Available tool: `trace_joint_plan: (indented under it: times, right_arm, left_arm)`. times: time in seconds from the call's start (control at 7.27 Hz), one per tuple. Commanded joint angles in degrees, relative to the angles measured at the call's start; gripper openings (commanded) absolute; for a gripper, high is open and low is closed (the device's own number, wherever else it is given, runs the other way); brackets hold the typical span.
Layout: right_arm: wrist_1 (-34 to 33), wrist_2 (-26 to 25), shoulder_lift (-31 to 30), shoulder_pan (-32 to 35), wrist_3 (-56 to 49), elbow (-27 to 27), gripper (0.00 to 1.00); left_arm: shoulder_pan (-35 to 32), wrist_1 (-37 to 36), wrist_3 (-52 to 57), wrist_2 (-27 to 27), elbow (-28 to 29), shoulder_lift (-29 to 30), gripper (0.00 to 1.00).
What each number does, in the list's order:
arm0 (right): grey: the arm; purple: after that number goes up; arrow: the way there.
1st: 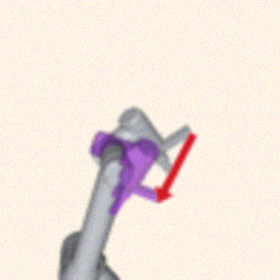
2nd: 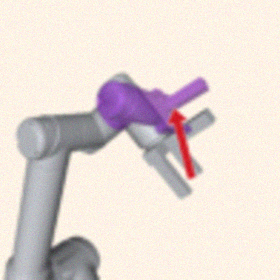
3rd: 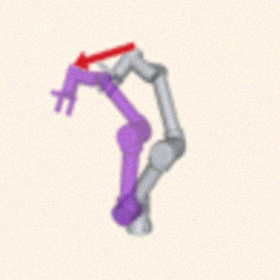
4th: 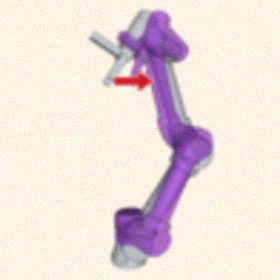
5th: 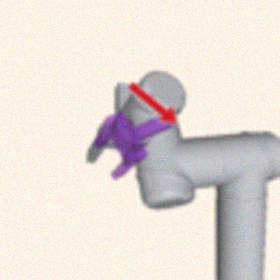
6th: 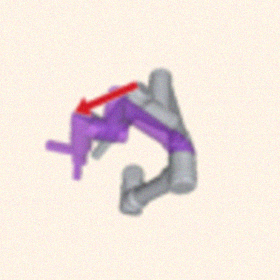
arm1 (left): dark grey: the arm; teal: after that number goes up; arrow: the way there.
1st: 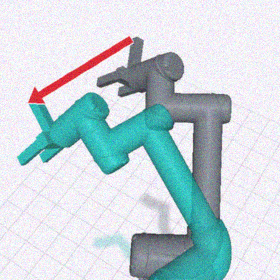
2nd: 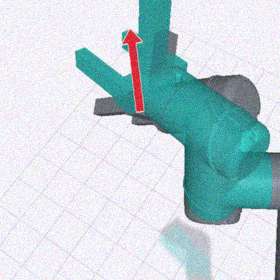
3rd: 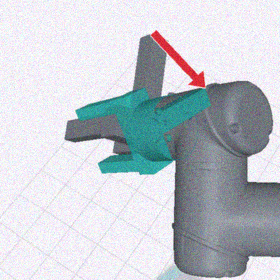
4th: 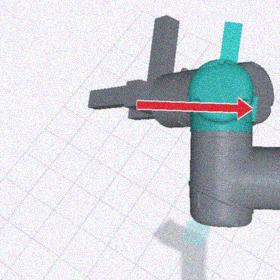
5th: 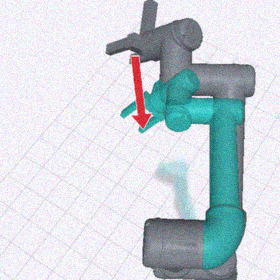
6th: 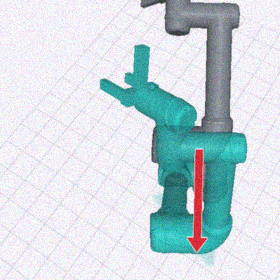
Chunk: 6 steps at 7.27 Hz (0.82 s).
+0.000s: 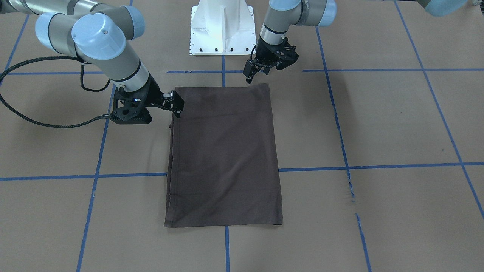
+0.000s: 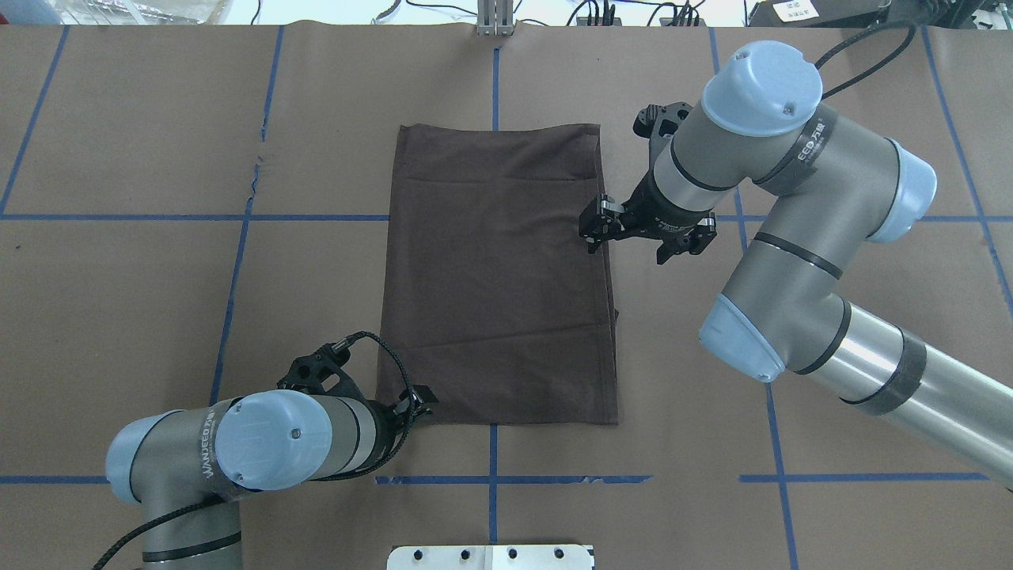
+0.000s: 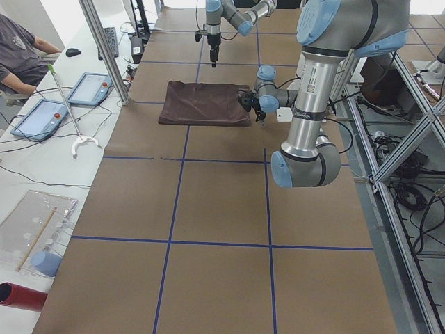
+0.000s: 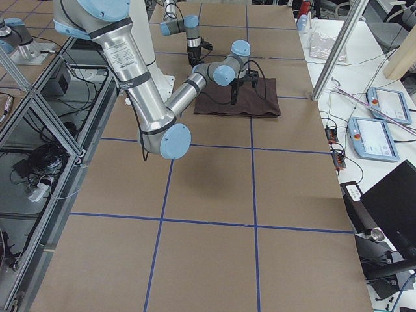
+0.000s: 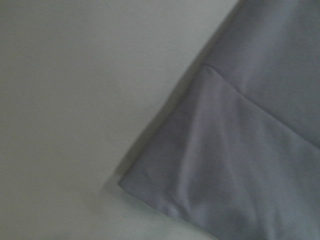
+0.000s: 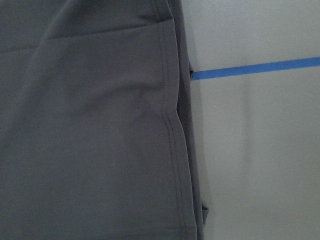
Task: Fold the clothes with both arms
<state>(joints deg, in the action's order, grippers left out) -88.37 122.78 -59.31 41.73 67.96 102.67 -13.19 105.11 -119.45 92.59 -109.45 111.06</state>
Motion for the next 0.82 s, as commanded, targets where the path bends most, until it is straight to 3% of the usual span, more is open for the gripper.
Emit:
trace_joint_plan:
  times: [0.0, 0.41, 0.55, 0.69]
  right_arm:
    - [0.0, 0.0, 0.1, -0.2, 0.2, 0.2, 1.00]
    - [0.0, 0.0, 0.2, -0.3, 0.2, 0.2, 1.00]
    - [0.0, 0.0, 0.1, -0.3, 0.2, 0.2, 1.00]
    - [0.0, 0.0, 0.1, -0.3, 0.2, 0.2, 1.00]
  left_arm:
    - [-1.6, -0.9, 0.6, -0.6, 1.1, -0.1, 0.93]
    - [-2.7, -0.8, 1.1, -0.7, 3.4, -0.1, 0.91]
    - [-2.7, -0.9, 1.1, -0.7, 3.3, -0.1, 0.83]
    - [-2.6, -0.9, 1.1, -0.7, 3.2, 0.0, 0.81]
